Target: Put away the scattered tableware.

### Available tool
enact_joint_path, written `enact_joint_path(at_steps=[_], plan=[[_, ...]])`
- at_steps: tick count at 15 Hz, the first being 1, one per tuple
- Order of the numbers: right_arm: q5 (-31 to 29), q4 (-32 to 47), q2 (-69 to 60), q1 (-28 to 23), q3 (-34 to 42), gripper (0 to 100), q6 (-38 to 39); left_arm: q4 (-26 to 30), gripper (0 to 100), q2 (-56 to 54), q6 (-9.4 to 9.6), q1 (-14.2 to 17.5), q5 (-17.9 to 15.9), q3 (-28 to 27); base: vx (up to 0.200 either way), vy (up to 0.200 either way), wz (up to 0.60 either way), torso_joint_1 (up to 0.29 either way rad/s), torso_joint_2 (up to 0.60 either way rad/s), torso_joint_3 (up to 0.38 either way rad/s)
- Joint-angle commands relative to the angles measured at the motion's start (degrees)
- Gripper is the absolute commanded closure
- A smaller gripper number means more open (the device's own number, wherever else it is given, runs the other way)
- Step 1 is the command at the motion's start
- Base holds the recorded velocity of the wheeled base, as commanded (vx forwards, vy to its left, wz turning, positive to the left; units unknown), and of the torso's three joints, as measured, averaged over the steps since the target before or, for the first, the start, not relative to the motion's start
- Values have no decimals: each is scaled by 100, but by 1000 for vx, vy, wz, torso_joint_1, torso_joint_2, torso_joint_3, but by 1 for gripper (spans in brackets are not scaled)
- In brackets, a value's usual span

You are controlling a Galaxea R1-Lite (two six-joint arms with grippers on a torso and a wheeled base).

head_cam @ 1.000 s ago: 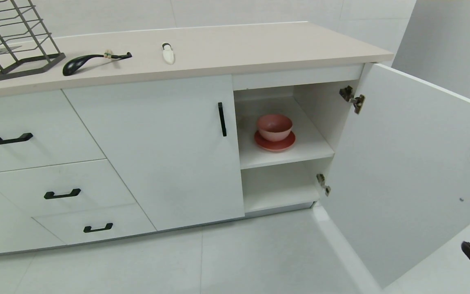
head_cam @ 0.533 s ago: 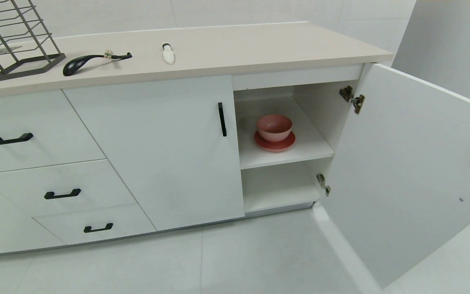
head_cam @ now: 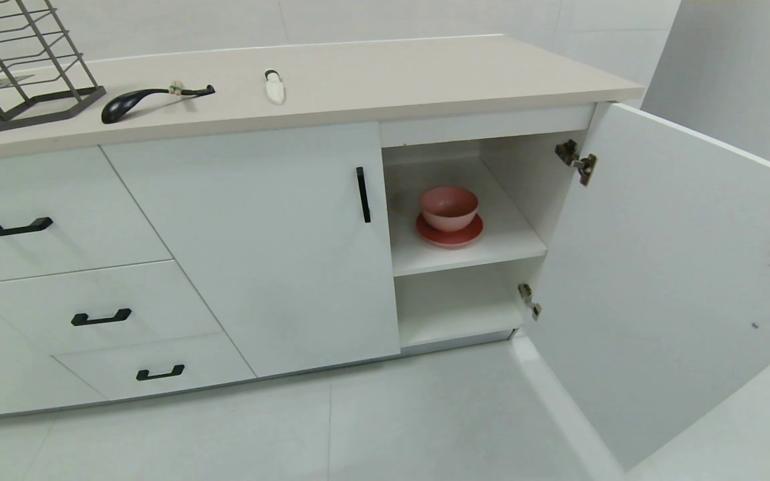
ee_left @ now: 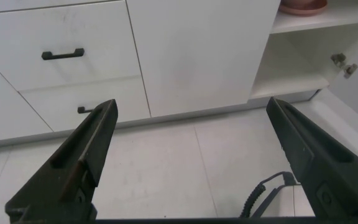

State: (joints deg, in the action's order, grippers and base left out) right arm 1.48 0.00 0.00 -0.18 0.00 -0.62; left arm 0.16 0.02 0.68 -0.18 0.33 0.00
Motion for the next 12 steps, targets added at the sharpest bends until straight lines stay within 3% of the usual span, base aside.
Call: enact_joint_path(at_steps=[1, 2, 8, 12], plan=[[2, 9, 0, 1, 0, 0, 1, -7, 0, -2, 2, 1, 2, 0, -200, 0, 0, 12, 2, 2], [2, 9, 0, 1, 0, 0, 1, -7, 0, -2, -7, 1, 2, 0, -200, -200, 0, -2, -7, -2], [2, 9, 0, 1, 0, 0, 1, -16, 0, -2, -42, 1, -7, 0, 0, -200, 0, 2, 0, 3], [2, 9, 0, 1, 0, 0, 1, -16, 0, -2, 20, 1, 2, 0, 0, 0, 0, 0, 0, 0]])
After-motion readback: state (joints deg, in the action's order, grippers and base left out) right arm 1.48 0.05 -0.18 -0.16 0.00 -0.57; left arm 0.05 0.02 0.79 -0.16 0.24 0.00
